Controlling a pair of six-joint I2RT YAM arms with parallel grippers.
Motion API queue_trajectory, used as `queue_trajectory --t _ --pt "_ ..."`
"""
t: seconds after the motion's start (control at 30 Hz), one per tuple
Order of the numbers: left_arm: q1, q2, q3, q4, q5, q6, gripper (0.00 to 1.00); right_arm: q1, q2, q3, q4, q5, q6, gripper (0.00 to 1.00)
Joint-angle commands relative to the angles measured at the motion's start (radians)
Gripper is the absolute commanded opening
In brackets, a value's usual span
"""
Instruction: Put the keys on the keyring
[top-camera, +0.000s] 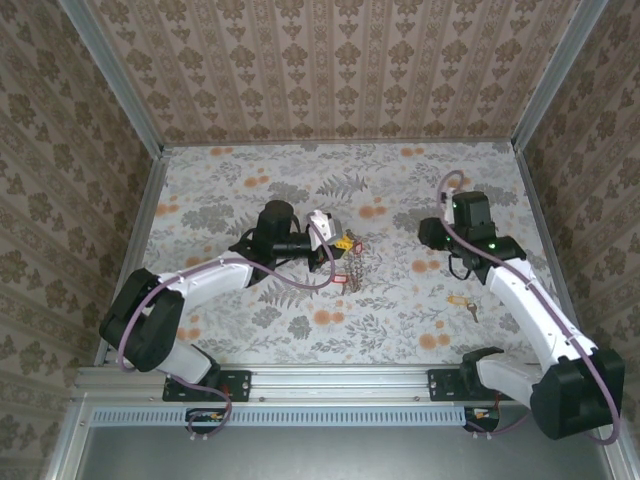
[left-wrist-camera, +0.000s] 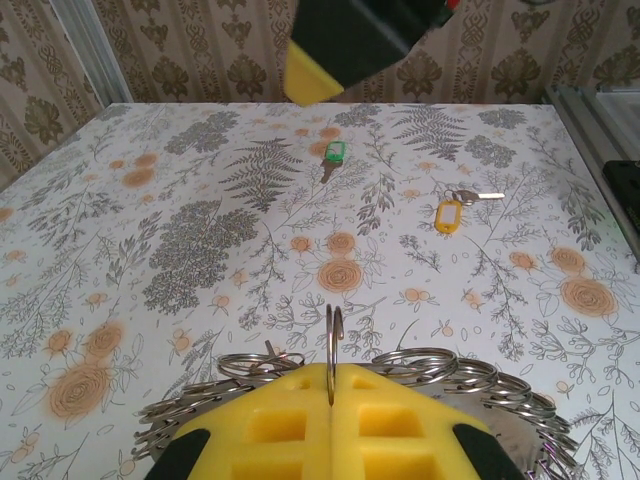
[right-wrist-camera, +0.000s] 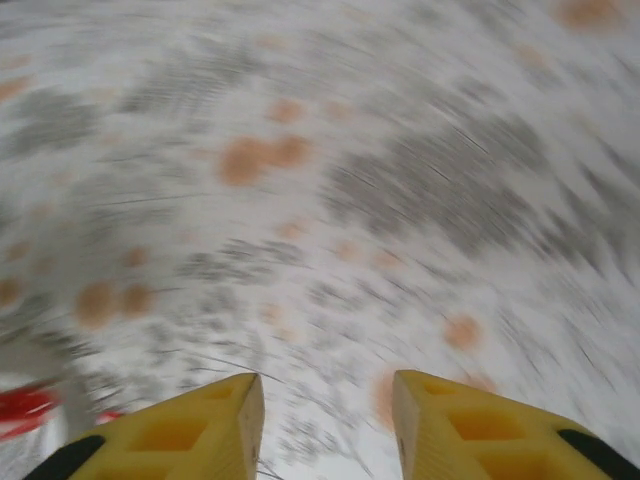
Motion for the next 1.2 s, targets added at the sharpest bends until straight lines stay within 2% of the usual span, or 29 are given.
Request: queue_trajectory --t 0.0,0.1,0.2,0.33,0.5,0.67,1.17 --pt "0.006 -0.040 -0.012 0.022 0.013 -0.017 0.00 -0.081 0.040 -0.036 -0.259 0.116 0.283 0.39" --pt "0.006 -0.049 -0.015 0.014 0.014 -0.013 0.00 -0.144 0.050 -0.099 -0.283 0.097 0.382 0.38" --pt "0.006 -0.063 -0.026 0.020 0.011 -0.013 0.00 -0.188 0.028 -0.165 -0.263 0.130 0.431 0.38" --pt "0.006 -0.065 -0.028 0.027 0.016 -0.012 0.00 -0.260 0.024 -0.230 -0.219 0.106 0.444 0.37" --pt "0.007 -0.060 -0.031 0.037 0.028 -0.012 0.00 -0.275 0.042 -0.248 -0.212 0.151 0.425 0.41" --pt "0.007 -0.063 -0.031 0.035 0.031 -0.014 0.00 -0.331 0.064 -0.286 -0.149 0.043 0.411 0.45" --pt "0.007 -0.060 -0.027 0.023 0.034 -0.003 0.00 -0.322 0.063 -0.348 -0.114 -0.052 0.473 0.44"
